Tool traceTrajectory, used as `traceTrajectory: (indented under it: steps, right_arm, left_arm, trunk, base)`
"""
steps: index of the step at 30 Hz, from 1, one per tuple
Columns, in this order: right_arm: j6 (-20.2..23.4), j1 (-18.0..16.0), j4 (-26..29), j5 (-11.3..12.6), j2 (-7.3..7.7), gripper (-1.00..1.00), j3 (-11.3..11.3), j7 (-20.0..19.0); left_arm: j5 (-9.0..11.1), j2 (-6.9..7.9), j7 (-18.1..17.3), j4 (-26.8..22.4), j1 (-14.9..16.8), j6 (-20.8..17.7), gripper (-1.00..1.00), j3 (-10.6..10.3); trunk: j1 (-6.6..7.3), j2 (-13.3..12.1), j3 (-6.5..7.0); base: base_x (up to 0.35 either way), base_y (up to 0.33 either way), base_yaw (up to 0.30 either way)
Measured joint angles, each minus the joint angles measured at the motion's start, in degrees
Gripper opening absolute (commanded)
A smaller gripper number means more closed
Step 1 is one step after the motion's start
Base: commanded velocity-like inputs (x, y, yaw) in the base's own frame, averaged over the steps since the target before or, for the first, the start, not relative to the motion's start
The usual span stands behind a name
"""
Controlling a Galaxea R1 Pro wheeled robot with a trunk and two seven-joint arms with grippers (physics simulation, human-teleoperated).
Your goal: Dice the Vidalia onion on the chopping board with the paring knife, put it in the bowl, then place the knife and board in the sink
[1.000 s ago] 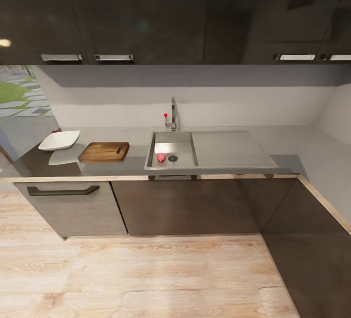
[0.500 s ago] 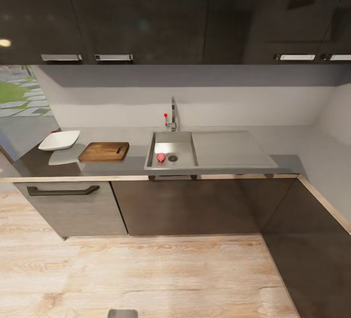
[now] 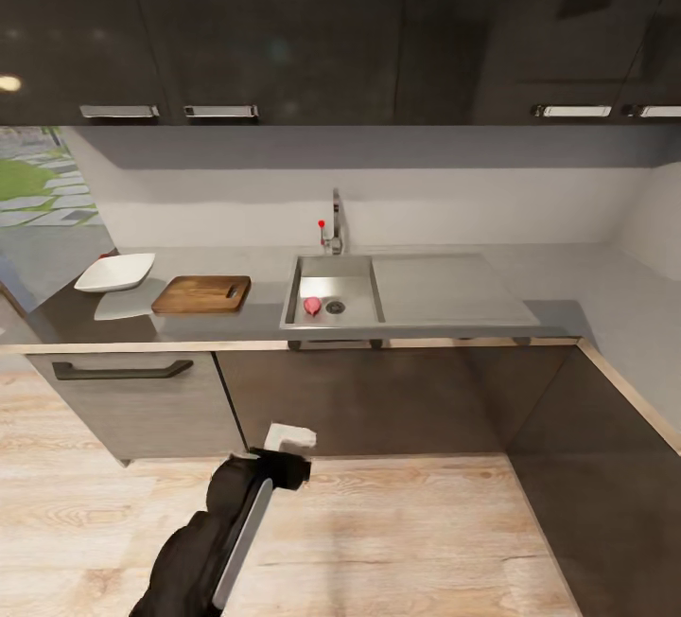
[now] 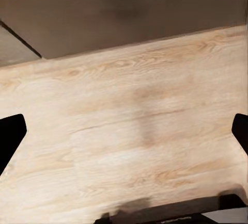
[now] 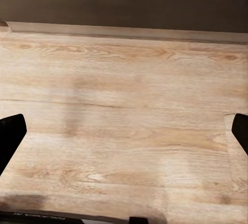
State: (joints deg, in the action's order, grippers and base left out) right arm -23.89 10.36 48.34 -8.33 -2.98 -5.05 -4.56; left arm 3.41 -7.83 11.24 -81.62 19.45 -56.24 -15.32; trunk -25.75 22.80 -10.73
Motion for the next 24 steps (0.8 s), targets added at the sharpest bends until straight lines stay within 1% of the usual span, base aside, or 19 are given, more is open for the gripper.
traceTrajectory:
  steps: [1, 3, 4, 5, 6, 7, 10, 11, 12, 14, 15, 16, 17, 18, 19, 20, 21, 22, 24]
  right_arm:
    - [0.0, 0.0, 0.0, 0.0, 0.0, 1.0, 0.0, 0.0]
    - [0.0, 0.0, 0.0, 0.01, 0.0, 1.0, 0.0, 0.0]
    - [0.0, 0.0, 0.0, 0.01, 0.0, 1.0, 0.0, 0.0]
    - [0.0, 0.0, 0.0, 0.02, 0.0, 1.0, 0.0, 0.0]
    - [0.0, 0.0, 0.0, 0.02, 0.0, 1.0, 0.0, 0.0]
    - [0.0, 0.0, 0.0, 0.02, 0.0, 1.0, 0.0, 0.0]
    - [0.0, 0.0, 0.0, 0.02, 0.0, 1.0, 0.0, 0.0]
    - [0.0, 0.0, 0.01, 0.02, 0.0, 1.0, 0.0, 0.0]
    - [0.0, 0.0, 0.01, 0.02, 0.0, 1.0, 0.0, 0.0]
    - [0.0, 0.0, 0.0, 0.02, 0.0, 1.0, 0.0, 0.0]
    - [0.0, 0.0, 0.0, 0.02, 0.0, 1.0, 0.0, 0.0]
    - [0.0, 0.0, 0.0, 0.02, 0.0, 1.0, 0.0, 0.0]
    - [0.0, 0.0, 0.0, 0.02, 0.0, 1.0, 0.0, 0.0]
    - [0.0, 0.0, 0.0, 0.02, 0.0, 1.0, 0.0, 0.0]
    - [0.0, 0.0, 0.0, 0.02, 0.0, 1.0, 0.0, 0.0]
    - [0.0, 0.0, 0.0, 0.02, 0.0, 1.0, 0.0, 0.0]
    - [0.0, 0.0, 0.0, 0.02, 0.0, 1.0, 0.0, 0.0]
    - [0.0, 0.0, 0.0, 0.02, 0.0, 1.0, 0.0, 0.0]
    - [0.0, 0.0, 0.0, 0.02, 0.0, 1.0, 0.0, 0.0]
  left_arm:
    - [0.05, -0.07, 0.0, 0.48, 1.52, -0.23, 1.0, -0.02]
    - [0.09, -0.28, 0.01, 2.95, 6.97, -0.78, 1.0, -0.06]
    - [0.15, -0.31, 0.01, 3.71, 8.44, -0.86, 1.0, -0.06]
    - [0.17, -0.43, 0.01, 6.08, 12.23, -1.03, 1.0, -0.07]
    - [0.31, -0.48, 0.0, 7.02, 13.85, -1.06, 1.0, -0.06]
    - [0.54, -0.65, -0.01, 9.01, 16.43, -1.11, 1.0, -0.06]
    - [1.91, -0.89, -0.09, 13.6, 21.92, -1.2, 1.0, -0.05]
    - [5.79, -0.99, -0.1, 20.15, 27.95, -1.22, 1.0, -0.04]
    - [7.6, -1.02, -0.13, 22.44, 32.06, -1.24, 1.0, -0.04]
    - [11.18, -1.04, -0.11, 27.73, 37.09, -1.25, 1.0, -0.01]
    - [13.26, -1.05, -0.07, 31.75, 41.27, -1.22, 1.0, -0.01]
    - [13.99, -1.06, -0.06, 33.5, 43.19, -1.21, 1.0, 0.01]
    - [14.87, -1.08, -0.04, 36.51, 46.08, -1.18, 1.0, 0.04]
    - [15.33, -1.09, -0.05, 38.1, 47.68, -1.16, 1.0, 0.06]
    - [15.65, -1.11, -0.06, 39.62, 49.14, -1.15, 1.0, 0.08]
    - [16.04, -1.13, -0.08, 42.59, 51.91, -1.12, 1.0, 0.11]
    - [16.3, -1.13, -0.1, 44.1, 53.35, -1.09, 1.0, 0.12]
    - [16.5, -1.14, -0.12, 46.79, 55.74, -1.04, 1.0, 0.16]
    - [16.77, -1.16, -0.15, 49.99, 58.38, -0.98, 1.0, 0.2]
  trunk:
    - [0.0, 0.0, -0.01]
    - [0.0, 0.0, 0.0]
    - [0.0, 0.0, -0.01]
    - [0.0, -0.01, 0.0]
    - [0.0, 0.0, -0.01]
    - [0.0, 0.0, 0.0]
    - [0.0, 0.0, -0.01]
    - [-0.01, -0.03, -0.01]
    - [0.01, 0.01, 0.0]
    - [0.0, 0.0, 0.0]
    - [0.0, -0.01, 0.01]
    - [0.01, 0.02, 0.0]
    - [0.0, 0.0, 0.0]
    - [0.01, 0.01, 0.0]
    - [0.01, 0.01, 0.0]
    - [0.0, 0.0, 0.0]
    - [0.01, 0.01, 0.0]
    - [0.0, 0.0, 0.0]
    - [0.01, 0.01, 0.0]
  base:
    - [0.0, 0.0, 0.0]
    - [0.0, 0.0, 0.0]
    - [0.0, 0.0, 0.0]
    - [0.0, 0.0, 0.0]
    - [0.0, 0.0, 0.0]
    - [0.0, 0.0, 0.0]
    - [0.0, 0.0, 0.0]
    - [0.0, 0.0, 0.0]
    - [0.0, 0.0, 0.0]
    - [0.0, 0.0, 0.0]
    - [0.0, 0.0, 0.0]
    - [0.0, 0.0, 0.0]
    - [0.0, 0.0, 0.0]
    - [0.0, 0.0, 0.0]
    - [0.0, 0.0, 0.0]
    - [0.0, 0.0, 0.0]
    - [0.0, 0.0, 0.0]
    - [0.0, 0.0, 0.0]
    - [0.0, 0.0, 0.0]
